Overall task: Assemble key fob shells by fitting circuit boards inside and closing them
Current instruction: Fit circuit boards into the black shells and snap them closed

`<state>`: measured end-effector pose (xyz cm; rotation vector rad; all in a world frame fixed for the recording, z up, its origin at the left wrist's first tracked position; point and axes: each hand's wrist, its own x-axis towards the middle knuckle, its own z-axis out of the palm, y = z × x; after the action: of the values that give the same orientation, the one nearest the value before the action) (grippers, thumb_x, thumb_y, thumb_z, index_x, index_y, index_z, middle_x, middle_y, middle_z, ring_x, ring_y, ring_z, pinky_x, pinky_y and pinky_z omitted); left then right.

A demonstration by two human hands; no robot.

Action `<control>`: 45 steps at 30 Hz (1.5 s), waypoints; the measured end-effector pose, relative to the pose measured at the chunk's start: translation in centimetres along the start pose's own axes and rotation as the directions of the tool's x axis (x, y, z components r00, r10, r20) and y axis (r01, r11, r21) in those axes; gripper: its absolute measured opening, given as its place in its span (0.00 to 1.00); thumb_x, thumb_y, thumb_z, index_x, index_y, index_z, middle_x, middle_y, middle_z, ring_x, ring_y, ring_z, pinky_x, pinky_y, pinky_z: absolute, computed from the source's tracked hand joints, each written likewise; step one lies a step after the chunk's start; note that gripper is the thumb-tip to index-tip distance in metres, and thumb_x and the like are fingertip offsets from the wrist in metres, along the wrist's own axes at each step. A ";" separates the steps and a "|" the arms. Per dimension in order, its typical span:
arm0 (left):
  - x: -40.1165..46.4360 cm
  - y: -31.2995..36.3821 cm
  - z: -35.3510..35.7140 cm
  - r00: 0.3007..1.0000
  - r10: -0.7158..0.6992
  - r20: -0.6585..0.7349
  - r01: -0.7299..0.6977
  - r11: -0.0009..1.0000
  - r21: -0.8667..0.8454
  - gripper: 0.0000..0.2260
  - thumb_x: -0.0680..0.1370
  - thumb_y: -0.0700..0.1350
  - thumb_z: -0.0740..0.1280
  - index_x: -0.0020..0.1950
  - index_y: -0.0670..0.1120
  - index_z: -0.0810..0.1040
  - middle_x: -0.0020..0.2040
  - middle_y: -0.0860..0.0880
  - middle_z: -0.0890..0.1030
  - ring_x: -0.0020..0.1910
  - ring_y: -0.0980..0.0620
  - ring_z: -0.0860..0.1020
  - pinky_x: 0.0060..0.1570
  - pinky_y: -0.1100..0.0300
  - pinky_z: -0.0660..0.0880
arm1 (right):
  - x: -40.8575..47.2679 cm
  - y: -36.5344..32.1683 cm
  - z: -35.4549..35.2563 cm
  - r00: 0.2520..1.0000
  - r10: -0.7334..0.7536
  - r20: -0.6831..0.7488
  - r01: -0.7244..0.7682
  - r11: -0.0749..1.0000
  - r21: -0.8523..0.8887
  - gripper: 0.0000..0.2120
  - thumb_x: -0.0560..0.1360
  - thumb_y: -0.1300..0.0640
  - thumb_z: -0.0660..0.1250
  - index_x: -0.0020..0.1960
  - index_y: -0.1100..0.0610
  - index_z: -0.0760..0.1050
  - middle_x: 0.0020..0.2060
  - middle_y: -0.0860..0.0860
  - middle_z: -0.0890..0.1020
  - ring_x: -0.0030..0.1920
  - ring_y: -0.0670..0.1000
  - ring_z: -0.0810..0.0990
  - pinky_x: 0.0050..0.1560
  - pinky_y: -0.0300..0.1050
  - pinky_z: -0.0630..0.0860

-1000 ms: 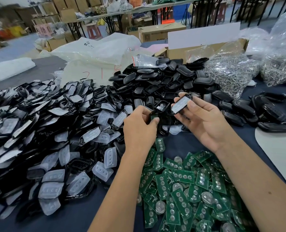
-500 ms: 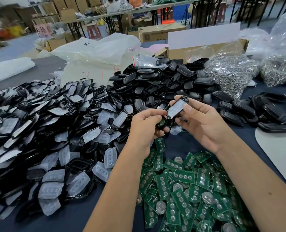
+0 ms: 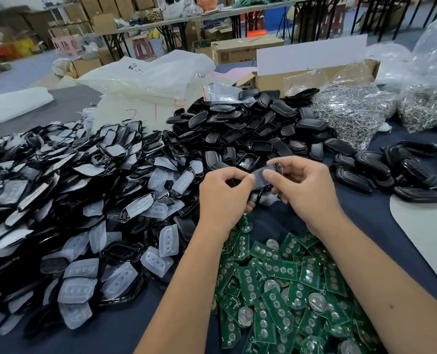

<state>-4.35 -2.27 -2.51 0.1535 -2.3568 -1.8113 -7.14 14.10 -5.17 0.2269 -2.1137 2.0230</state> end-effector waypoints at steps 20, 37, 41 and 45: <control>-0.2 1.0 -0.6 0.930 -0.242 0.276 0.340 0.851 -0.401 0.10 0.79 0.43 0.74 0.37 0.47 0.86 0.38 0.48 0.83 0.25 0.55 0.75 0.22 0.68 0.69 | -0.1 -1.3 -0.2 0.947 -0.002 0.320 -0.145 0.889 0.435 0.21 0.75 0.52 0.74 0.66 0.56 0.81 0.54 0.57 0.83 0.43 0.51 0.74 0.31 0.37 0.66; 0.0 0.7 -0.3 0.971 -0.198 0.137 0.239 0.854 -0.463 0.12 0.84 0.40 0.65 0.49 0.42 0.88 0.48 0.42 0.86 0.32 0.50 0.82 0.29 0.63 0.75 | 0.1 -1.4 -0.4 0.980 0.120 0.162 -0.186 0.842 0.506 0.20 0.66 0.54 0.78 0.58 0.57 0.85 0.51 0.51 0.87 0.47 0.46 0.84 0.45 0.37 0.79; 0.2 0.5 -0.3 0.984 -0.155 0.090 0.179 0.865 -0.468 0.18 0.83 0.32 0.63 0.64 0.50 0.84 0.57 0.37 0.82 0.36 0.50 0.83 0.34 0.62 0.80 | 0.1 -1.2 -0.4 0.965 0.181 0.189 -0.253 0.826 0.504 0.20 0.66 0.57 0.78 0.57 0.60 0.85 0.48 0.54 0.88 0.46 0.48 0.85 0.47 0.38 0.81; 0.5 0.0 -0.3 0.989 -0.145 -0.013 0.124 0.888 -0.443 0.17 0.81 0.35 0.69 0.68 0.50 0.78 0.53 0.37 0.83 0.36 0.48 0.85 0.36 0.61 0.81 | 0.0 -1.2 -0.5 0.952 0.206 0.226 -0.293 0.828 0.478 0.18 0.64 0.55 0.79 0.53 0.58 0.87 0.50 0.57 0.88 0.48 0.51 0.84 0.49 0.39 0.82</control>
<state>-4.78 -2.61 -2.45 0.3002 -1.8796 -2.3269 -6.84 14.50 -4.00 0.2076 -1.7161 2.7915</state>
